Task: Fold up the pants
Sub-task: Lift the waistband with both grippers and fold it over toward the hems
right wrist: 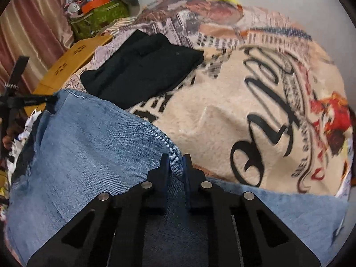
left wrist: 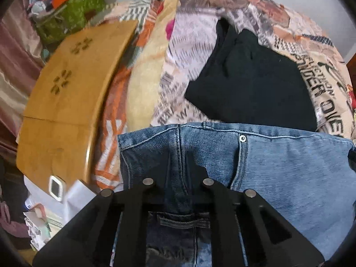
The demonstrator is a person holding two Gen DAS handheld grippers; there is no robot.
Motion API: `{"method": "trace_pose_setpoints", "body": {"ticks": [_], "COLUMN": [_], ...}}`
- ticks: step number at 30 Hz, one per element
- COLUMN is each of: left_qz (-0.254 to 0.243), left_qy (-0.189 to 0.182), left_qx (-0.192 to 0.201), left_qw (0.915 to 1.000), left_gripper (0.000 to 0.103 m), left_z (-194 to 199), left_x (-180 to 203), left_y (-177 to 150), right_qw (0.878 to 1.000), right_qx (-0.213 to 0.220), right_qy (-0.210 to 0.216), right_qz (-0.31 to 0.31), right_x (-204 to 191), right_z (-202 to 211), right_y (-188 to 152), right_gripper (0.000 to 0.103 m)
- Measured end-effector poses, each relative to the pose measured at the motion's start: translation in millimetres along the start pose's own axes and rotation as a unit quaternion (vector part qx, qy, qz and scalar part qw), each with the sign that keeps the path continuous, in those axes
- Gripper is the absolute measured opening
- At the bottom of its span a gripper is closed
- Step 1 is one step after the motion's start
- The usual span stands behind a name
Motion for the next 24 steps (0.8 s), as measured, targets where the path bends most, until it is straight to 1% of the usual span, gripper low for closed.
{"method": "trace_pose_setpoints", "body": {"ticks": [4,6,9,13,15,17,20,24], "left_qz": [0.012,0.012,0.018,0.011,0.007,0.006,0.017,0.021], "left_qy": [0.005,0.011,0.008,0.01,0.012,0.011,-0.001,-0.007], "left_qx": [0.037,0.069,0.103,0.121,0.124,0.129,0.128,0.128], "left_qw": [0.9992,0.9975,0.9945,0.9926,0.9922,0.9916,0.9916,0.9915], "left_gripper": [0.01,0.01,0.01,0.01,0.01,0.009,0.009,0.009], "left_z": [32.2,54.7,80.6,97.6,99.9,103.4,108.9,115.6], "left_x": [-4.0,-2.2,0.1,2.3,1.6,-0.5,-6.5,-12.2], "left_y": [10.4,16.5,21.7,15.0,5.0,-9.8,-33.8,-66.5], "right_qw": [0.999,0.998,0.996,0.994,0.994,0.994,0.994,0.995], "right_qx": [0.031,0.053,0.081,0.1,0.104,0.106,0.104,0.1], "right_qy": [-0.008,-0.02,-0.032,-0.015,-0.009,-0.013,-0.009,0.002], "right_qz": [-0.003,-0.006,-0.014,-0.032,-0.026,-0.012,-0.001,0.004], "right_x": [4.4,6.1,6.7,3.5,-3.2,-13.2,-23.5,-35.1], "right_z": [20.2,33.1,51.0,70.9,78.0,83.9,92.2,101.1], "right_y": [17.1,26.8,35.5,29.9,20.7,9.6,-8.7,-31.5], "right_gripper": [0.009,0.009,0.009,0.009,0.008,0.008,0.008,0.008]}}
Point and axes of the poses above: each gripper's, at about its wrist camera, not at the fingertips, and z roughly against the way its jaws point, x to its right, y to its top, the point moved 1 cm from there along -z, roughly the way its jaws point, and after that the axes turned 6 degrees about -x, right-handed, at the moved point
